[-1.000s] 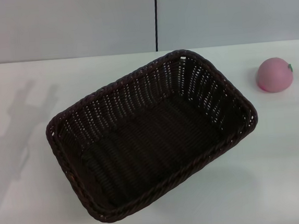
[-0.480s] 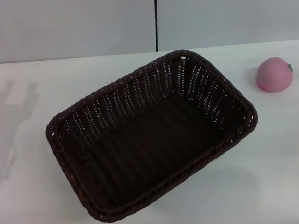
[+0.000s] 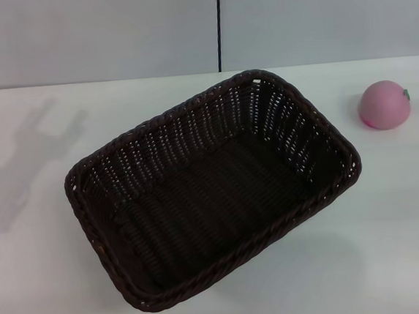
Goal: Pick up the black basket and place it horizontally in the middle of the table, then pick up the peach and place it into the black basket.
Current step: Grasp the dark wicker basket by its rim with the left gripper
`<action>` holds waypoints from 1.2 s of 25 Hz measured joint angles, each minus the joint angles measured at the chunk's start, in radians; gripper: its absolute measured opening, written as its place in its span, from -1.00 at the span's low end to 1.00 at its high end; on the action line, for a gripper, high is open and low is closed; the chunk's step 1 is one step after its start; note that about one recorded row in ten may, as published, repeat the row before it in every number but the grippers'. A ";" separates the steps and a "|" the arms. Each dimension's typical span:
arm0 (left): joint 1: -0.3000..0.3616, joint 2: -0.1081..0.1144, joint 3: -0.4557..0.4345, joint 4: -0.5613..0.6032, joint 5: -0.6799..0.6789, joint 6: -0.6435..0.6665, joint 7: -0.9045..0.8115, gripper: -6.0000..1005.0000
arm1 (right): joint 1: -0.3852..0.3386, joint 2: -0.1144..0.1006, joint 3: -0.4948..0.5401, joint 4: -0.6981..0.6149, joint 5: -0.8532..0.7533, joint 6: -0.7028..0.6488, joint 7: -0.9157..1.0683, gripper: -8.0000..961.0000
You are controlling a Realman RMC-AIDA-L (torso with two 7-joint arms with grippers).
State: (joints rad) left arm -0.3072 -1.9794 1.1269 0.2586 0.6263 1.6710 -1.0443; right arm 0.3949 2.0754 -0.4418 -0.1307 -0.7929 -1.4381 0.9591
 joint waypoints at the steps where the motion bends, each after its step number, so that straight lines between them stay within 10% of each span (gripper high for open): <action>1: -0.002 0.013 -0.001 0.020 0.018 -0.005 -0.023 0.50 | -0.003 0.000 0.000 0.002 0.000 0.007 0.000 0.07; 7: -0.006 0.114 -0.036 0.263 0.274 -0.074 -0.316 0.49 | -0.018 0.000 -0.004 0.008 -0.004 0.019 0.001 0.07; 11: -0.016 0.134 -0.093 0.378 0.448 -0.116 -0.465 0.48 | -0.019 0.000 -0.002 0.015 -0.004 0.044 0.001 0.07; 24: -0.159 0.105 -0.230 0.760 1.076 -0.052 -0.821 0.33 | -0.010 -0.002 -0.001 0.014 0.000 0.094 0.003 0.07; 30: -0.214 0.044 -0.227 0.915 1.294 -0.033 -0.899 0.29 | -0.010 -0.001 0.001 0.015 0.000 0.098 0.003 0.07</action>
State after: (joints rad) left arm -0.5210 -1.9351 0.8996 1.1736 1.9205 1.6377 -1.9434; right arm 0.3850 2.0740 -0.4405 -0.1155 -0.7930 -1.3401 0.9619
